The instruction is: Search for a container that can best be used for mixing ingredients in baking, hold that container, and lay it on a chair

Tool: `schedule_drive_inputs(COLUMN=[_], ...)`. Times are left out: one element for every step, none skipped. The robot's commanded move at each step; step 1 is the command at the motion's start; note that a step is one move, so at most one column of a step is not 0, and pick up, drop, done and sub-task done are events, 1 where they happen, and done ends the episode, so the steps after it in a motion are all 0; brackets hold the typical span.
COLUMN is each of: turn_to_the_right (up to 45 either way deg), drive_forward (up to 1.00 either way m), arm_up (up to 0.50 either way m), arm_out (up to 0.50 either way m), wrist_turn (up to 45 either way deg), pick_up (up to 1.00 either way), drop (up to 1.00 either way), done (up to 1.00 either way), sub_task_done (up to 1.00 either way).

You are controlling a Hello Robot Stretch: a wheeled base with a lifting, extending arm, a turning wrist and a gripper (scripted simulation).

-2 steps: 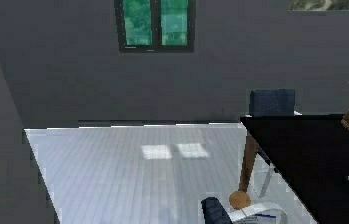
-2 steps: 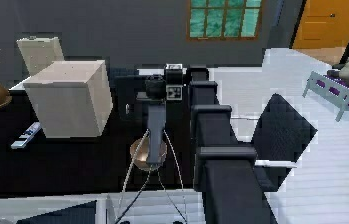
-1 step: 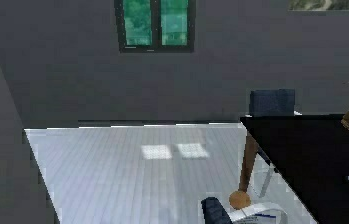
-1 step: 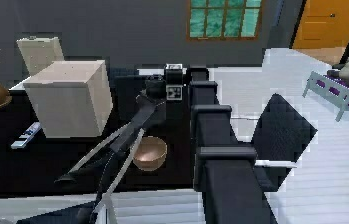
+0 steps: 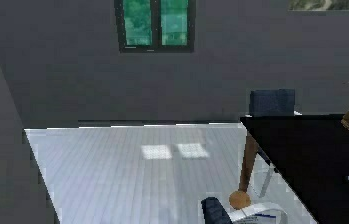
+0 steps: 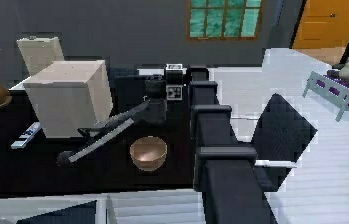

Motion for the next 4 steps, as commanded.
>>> schedule_drive_inputs(turn_to_the_right=[0.0,0.0,0.0,0.0], drive_forward=[0.0,0.0,0.0,0.0], arm_up=[0.0,0.0,-0.28,0.0], arm_out=[0.0,0.0,0.0,0.0], wrist_turn=[45.0,33.0,0.0,0.0], pick_up=[0.0,0.0,0.0,1.0], drop=[0.0,0.0,0.0,0.0], done=[0.0,0.0,0.0,0.0], sub_task_done=[0.0,0.0,0.0,0.0])
